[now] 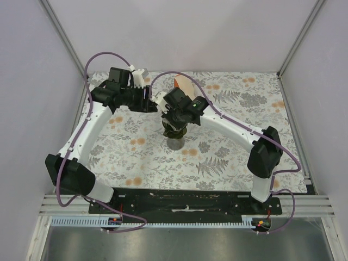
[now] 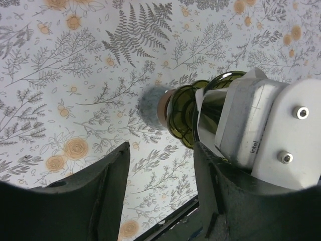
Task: Place the coffee filter in the dripper
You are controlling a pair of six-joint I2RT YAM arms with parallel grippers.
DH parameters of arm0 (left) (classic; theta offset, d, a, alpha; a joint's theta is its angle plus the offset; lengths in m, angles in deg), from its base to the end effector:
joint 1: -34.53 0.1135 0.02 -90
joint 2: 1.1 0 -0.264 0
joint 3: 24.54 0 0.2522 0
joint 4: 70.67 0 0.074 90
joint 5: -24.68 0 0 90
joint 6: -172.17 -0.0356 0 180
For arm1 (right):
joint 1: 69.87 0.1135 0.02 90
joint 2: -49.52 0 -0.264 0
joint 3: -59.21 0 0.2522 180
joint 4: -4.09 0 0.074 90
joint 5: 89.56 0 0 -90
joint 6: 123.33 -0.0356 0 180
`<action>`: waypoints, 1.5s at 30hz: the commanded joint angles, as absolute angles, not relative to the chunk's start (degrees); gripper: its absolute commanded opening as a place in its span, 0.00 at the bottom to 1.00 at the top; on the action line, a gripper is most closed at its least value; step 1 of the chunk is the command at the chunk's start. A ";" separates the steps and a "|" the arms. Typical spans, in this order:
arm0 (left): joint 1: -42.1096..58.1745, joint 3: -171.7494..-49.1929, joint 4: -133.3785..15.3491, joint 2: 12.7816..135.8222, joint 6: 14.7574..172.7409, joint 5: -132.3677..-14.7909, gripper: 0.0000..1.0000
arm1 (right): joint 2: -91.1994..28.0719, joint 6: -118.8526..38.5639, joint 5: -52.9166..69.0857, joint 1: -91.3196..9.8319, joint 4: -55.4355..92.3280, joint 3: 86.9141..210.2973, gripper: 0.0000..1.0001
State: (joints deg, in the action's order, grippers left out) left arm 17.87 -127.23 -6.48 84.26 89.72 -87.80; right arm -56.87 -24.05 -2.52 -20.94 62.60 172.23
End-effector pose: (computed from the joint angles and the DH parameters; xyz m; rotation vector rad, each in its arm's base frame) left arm 0.2955 -0.1026 0.3738 0.3792 2.3812 -0.6664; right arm 0.2725 0.3099 0.3097 -1.1913 2.1856 0.2312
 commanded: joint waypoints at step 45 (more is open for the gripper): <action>12.56 -108.70 -31.94 78.96 104.66 -108.02 0.66 | -56.66 -21.73 -0.35 -19.16 59.78 174.84 0.00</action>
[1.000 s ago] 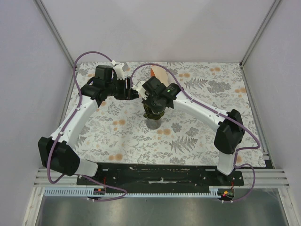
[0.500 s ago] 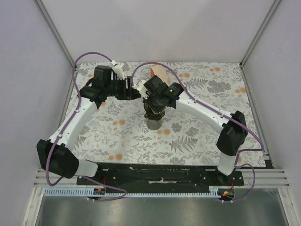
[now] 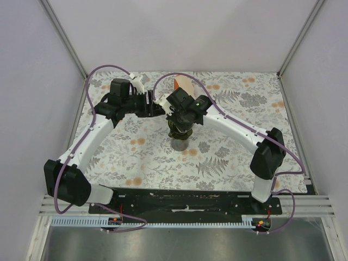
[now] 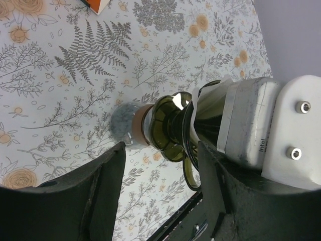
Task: Place the coffee filter in the dripper
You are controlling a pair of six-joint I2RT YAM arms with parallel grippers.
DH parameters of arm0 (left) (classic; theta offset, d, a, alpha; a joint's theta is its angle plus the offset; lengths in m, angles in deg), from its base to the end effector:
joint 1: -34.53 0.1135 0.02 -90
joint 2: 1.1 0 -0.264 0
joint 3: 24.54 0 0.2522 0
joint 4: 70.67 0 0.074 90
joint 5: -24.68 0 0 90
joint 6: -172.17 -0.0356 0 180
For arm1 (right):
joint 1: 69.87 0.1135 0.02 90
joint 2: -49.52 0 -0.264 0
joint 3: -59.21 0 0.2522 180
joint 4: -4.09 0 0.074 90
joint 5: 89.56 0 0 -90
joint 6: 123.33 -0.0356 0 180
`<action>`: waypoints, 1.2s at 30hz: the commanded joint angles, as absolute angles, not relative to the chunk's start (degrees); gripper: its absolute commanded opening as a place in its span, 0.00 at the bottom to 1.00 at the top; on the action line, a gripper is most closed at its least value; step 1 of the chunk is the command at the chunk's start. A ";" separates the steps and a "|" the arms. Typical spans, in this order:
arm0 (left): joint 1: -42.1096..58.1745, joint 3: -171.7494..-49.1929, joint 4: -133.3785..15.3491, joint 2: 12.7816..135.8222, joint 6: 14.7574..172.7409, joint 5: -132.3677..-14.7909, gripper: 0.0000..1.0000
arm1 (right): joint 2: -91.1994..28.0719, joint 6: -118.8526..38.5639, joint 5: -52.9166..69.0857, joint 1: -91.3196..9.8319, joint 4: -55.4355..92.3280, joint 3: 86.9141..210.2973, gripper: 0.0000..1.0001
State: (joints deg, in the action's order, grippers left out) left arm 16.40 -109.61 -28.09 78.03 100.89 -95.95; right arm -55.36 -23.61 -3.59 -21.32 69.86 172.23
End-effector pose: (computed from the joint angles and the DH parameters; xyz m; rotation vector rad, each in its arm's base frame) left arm 0.2842 -0.1122 0.3364 0.2977 2.2487 -0.9407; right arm 0.2641 0.2952 0.3119 -1.2337 2.2675 0.1634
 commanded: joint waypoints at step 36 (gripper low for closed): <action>24.07 -101.67 -45.84 77.73 121.72 -119.11 0.66 | -54.11 -19.62 -2.37 -19.68 58.63 168.95 0.00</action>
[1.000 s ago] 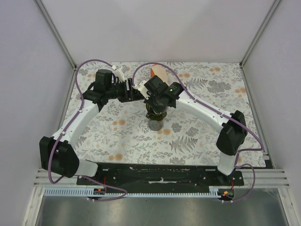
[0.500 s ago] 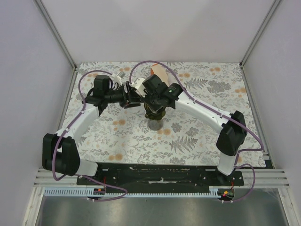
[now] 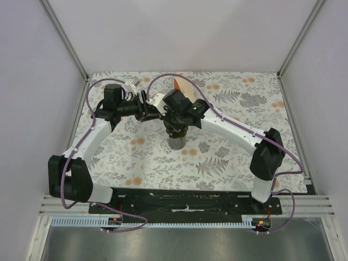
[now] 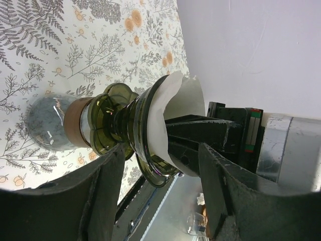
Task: Place the coffee filter in the dripper
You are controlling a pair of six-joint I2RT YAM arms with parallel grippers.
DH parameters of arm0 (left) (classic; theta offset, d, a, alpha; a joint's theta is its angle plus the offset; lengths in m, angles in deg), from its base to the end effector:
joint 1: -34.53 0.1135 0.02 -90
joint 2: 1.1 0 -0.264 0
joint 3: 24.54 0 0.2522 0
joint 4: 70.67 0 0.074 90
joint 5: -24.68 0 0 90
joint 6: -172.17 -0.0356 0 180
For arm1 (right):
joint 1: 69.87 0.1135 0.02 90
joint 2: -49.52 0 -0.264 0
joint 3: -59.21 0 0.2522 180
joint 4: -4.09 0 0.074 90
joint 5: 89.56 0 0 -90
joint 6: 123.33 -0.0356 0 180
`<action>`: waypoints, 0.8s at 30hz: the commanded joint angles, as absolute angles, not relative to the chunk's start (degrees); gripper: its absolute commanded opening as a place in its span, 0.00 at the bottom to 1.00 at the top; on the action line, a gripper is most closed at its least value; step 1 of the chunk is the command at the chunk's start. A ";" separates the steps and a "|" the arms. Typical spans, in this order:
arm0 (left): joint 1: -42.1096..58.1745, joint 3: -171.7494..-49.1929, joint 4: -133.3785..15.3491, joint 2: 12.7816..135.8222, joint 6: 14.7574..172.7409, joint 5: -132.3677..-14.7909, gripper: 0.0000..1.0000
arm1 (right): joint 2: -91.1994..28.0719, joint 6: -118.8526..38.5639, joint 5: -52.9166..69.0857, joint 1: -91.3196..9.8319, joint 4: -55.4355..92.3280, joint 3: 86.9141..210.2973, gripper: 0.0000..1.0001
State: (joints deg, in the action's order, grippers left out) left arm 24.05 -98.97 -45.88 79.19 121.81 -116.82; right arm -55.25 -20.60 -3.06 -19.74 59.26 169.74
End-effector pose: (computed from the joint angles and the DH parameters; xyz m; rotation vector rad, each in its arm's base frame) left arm 0.2989 -0.0836 0.2989 0.0305 2.2163 -1.4497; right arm 0.2642 0.3129 0.3109 -1.2503 2.0989 0.2190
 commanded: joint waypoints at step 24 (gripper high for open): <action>20.47 -102.72 -37.05 78.88 111.88 -109.09 0.40 | -48.92 -16.63 1.83 -20.39 58.10 171.32 0.13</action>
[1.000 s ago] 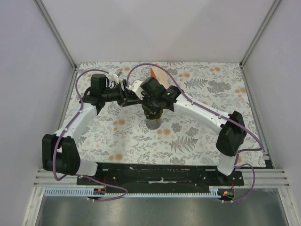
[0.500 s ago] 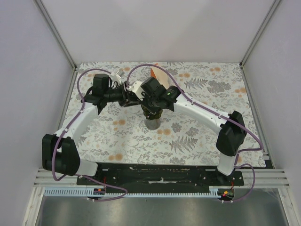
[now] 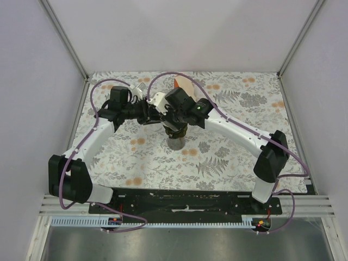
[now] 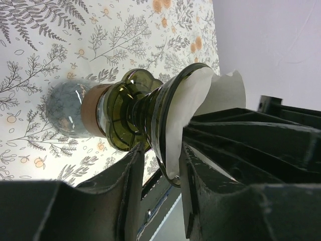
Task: Place the coffee filter in the dripper
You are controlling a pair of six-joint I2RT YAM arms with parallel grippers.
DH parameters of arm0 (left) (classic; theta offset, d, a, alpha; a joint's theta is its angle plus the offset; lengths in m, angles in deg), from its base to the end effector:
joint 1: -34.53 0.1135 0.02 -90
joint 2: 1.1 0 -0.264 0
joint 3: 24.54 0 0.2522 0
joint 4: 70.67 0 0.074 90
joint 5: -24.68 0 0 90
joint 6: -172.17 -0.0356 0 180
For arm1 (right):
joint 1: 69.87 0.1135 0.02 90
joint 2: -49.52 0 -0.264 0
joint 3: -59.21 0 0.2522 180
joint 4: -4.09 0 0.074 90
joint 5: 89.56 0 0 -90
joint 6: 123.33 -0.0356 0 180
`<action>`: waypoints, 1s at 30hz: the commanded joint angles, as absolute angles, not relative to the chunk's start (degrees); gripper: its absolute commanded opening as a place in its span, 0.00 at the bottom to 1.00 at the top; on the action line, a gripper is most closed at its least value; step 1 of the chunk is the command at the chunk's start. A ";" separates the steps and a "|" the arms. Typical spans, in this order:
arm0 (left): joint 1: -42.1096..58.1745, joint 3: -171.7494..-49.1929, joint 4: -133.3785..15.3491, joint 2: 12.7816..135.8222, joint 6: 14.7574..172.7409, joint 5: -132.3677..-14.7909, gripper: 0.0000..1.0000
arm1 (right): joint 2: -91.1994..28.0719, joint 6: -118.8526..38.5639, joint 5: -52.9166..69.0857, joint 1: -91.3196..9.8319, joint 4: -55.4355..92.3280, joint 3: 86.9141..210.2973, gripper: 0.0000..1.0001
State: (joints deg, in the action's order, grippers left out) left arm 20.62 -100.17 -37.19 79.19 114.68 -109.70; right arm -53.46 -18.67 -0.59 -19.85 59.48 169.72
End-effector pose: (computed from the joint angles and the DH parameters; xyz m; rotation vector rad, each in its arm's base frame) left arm 0.2901 -0.0975 0.2918 0.0778 2.3242 -1.2922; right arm 0.2593 0.3083 0.3225 -1.2890 2.0515 0.2627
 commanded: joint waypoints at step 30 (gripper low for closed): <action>19.15 -104.92 -36.52 80.02 110.91 -109.35 0.40 | -37.23 17.82 18.02 -20.04 54.76 156.38 0.66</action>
State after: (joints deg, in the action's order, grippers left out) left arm 19.46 -102.53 -35.96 79.52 113.46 -108.93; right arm -35.63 13.37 18.92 -20.31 55.63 155.97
